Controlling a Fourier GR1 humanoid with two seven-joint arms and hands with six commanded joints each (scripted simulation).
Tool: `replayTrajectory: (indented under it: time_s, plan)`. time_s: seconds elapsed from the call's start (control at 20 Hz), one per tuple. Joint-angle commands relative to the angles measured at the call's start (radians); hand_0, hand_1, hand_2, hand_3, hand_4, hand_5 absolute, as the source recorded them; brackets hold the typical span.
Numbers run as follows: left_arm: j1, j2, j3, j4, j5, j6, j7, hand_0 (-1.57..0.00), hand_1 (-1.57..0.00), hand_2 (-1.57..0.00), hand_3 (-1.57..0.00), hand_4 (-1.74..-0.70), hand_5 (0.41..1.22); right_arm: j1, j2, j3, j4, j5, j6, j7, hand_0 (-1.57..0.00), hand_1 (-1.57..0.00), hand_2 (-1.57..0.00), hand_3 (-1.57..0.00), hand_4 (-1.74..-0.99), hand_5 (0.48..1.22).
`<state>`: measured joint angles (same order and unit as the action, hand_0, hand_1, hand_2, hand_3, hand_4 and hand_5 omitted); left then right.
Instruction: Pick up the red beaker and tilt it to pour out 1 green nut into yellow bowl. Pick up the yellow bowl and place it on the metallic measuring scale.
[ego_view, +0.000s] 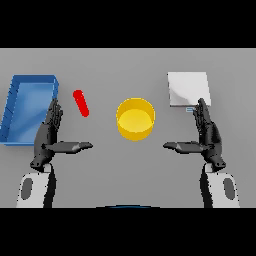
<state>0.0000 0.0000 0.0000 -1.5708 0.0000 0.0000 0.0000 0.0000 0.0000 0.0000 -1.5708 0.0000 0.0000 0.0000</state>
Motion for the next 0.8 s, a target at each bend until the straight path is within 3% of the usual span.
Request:
replayTrajectory:
  time_s: [0.0, 0.25, 0.3, 0.4, 0.55, 0.75]
  plan:
    - [-0.001, 0.004, 0.004, 0.001, 0.003, -0.001, 0.000, 0.00, 0.00, 0.00, 0.00, -1.15, 0.599, 0.002, 0.002, 0.002, -0.001, 0.001, -0.001, -0.001, 0.00, 0.00, 0.00, 0.00, -1.167, 0.599]
    - [-0.014, 0.044, 0.041, 0.017, 0.038, -0.027, 0.000, 0.00, 0.00, 0.00, 0.00, -1.15, 0.599, 0.009, 0.012, 0.012, -0.013, 0.009, -0.010, 0.003, 0.00, 0.00, 0.00, 0.00, -1.167, 0.599]
    - [0.018, 0.072, 0.016, -0.026, 0.010, -0.042, -0.013, 0.00, 0.00, 0.00, 0.00, -1.15, 0.599, 0.047, -0.028, 0.058, -0.050, 0.130, -0.046, -0.068, 0.00, 0.00, 0.00, 0.00, -1.167, 0.599]
    - [0.065, 0.093, -0.023, -0.074, -0.036, -0.052, -0.012, 0.00, 0.00, 0.00, 0.00, -1.16, 0.599, 0.102, -0.048, 0.116, -0.096, 0.258, -0.085, -0.111, 0.00, 0.00, 0.00, 0.00, -1.162, 0.594]
    - [0.077, 0.110, -0.043, -0.121, -0.058, -0.052, 0.033, 0.00, 0.00, 0.00, 0.00, -1.16, 0.600, 0.114, -0.036, 0.150, -0.124, 0.321, -0.108, -0.068, 0.00, 0.00, 0.00, 0.00, -1.162, 0.591]
    - [0.054, 0.120, -0.051, -0.095, -0.082, -0.054, 0.051, 0.00, 0.00, 0.00, 0.00, -1.16, 0.602, 0.133, -0.045, 0.141, -0.139, 0.288, -0.084, -0.071, 0.00, 0.00, 0.00, 0.00, -1.199, 0.603]
